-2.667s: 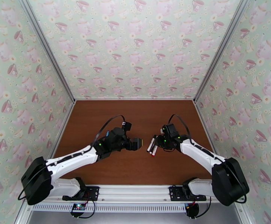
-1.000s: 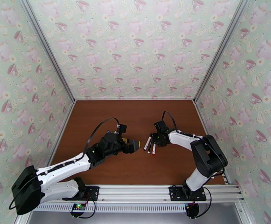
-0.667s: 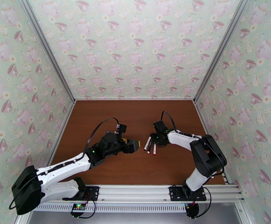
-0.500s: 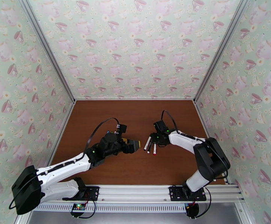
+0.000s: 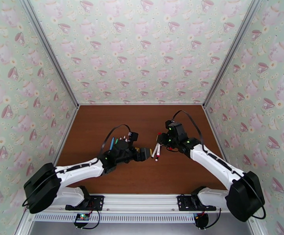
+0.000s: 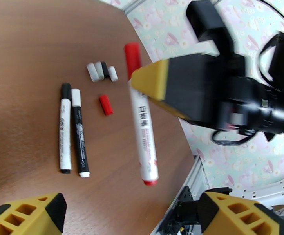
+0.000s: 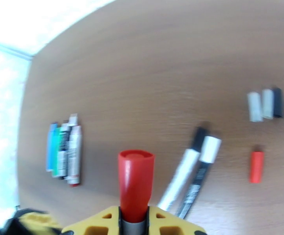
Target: Open the pen caps
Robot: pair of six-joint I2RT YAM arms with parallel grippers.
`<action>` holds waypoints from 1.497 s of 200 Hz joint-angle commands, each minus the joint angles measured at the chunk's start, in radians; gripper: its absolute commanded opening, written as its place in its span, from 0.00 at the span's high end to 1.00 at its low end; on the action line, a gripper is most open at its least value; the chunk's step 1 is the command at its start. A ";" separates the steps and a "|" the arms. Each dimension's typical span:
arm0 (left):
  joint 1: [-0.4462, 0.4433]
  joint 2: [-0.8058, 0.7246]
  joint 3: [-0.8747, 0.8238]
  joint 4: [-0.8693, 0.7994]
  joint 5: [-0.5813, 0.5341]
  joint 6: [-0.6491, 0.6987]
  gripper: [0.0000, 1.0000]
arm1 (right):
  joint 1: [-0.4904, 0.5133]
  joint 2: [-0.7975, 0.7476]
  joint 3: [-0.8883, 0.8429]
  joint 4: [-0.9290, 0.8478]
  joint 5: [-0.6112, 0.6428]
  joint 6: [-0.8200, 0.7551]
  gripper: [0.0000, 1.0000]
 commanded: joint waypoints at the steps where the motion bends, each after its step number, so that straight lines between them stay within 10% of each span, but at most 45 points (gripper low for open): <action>1: -0.008 0.031 0.049 0.066 0.049 -0.038 0.10 | 0.025 -0.043 0.023 0.050 -0.060 0.063 0.81; 174: -0.006 0.036 0.070 0.056 0.027 -0.049 0.67 | 0.176 -0.053 0.034 0.111 0.003 0.105 0.82; 299: -0.005 0.049 0.076 0.047 0.036 -0.042 0.77 | 0.191 -0.012 0.026 0.152 -0.038 0.132 0.82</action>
